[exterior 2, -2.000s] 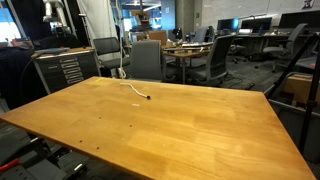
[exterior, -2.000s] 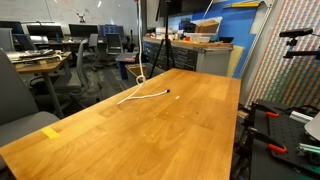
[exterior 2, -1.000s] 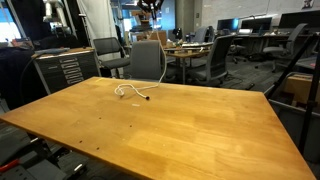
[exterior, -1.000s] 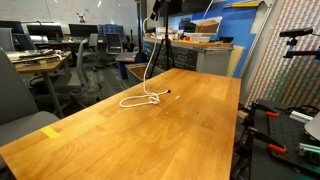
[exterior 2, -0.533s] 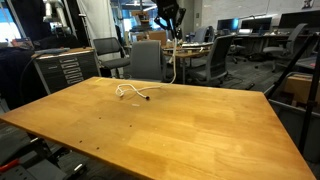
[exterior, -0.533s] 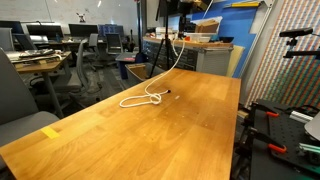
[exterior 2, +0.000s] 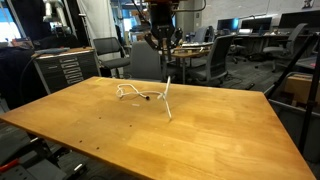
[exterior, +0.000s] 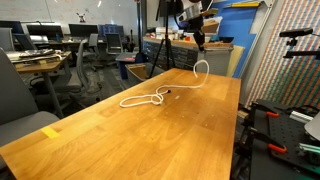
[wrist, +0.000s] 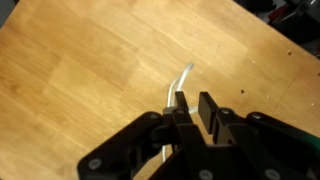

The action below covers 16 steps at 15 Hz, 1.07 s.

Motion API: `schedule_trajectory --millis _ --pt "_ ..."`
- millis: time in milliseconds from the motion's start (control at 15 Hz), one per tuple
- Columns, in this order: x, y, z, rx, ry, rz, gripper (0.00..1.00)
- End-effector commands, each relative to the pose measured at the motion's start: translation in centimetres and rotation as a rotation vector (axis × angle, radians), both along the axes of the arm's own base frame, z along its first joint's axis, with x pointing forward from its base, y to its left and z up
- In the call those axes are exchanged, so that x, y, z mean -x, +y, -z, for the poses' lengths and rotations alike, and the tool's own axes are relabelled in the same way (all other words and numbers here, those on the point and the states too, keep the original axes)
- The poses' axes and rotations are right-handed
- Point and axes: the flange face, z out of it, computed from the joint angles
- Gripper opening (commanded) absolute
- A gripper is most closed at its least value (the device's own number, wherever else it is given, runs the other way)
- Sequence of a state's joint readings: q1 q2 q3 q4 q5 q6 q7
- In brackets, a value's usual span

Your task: Tie a knot using the rope

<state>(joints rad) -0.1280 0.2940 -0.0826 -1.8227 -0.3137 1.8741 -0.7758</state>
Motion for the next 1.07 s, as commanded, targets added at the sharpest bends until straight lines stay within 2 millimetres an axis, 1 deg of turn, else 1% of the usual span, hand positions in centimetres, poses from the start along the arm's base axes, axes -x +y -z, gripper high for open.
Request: schedule_trajectory --millis 0,67,133,200,267,333,400,467,533,600,667,733,867,933,1000 --pt "1.4 0.3 0.0 0.018 0.196 -0.051 0.53" --pt "1.7 0.5 -0.4 0.011 0.208 -0.057 0.60" --pt "1.9 0.6 -1.2 -0.016 0.186 -0.052 0.69" --pt "2.0 0.8 -2.1 -0.043 0.149 -0.021 0.76" --pt "1.7 0.6 0.3 -0.010 0.171 -0.026 0.59" --pt "1.7 0.7 -0.2 -0.016 0.161 -0.022 0.67" --pt "1.7 0.7 -0.7 -0.018 0.154 -0.021 0.99" --pt "1.9 0.5 -2.0 -0.038 0.107 -0.001 0.94" --pt "2.4 -0.1 -4.1 -0.078 0.082 0.017 0.96" --pt "2.9 -0.6 -5.7 -0.091 0.049 0.029 1.00" --pt "3.9 -1.3 -8.3 -0.118 0.003 0.070 1.00" --pt "4.4 -1.7 -9.9 -0.134 -0.025 0.113 1.00" --pt "6.2 -2.9 -13.9 -0.182 -0.101 0.171 1.00" --pt "4.0 -2.4 -9.9 -0.135 -0.038 0.125 1.00" --pt "4.9 -2.9 -12.0 -0.151 -0.071 0.147 1.00"
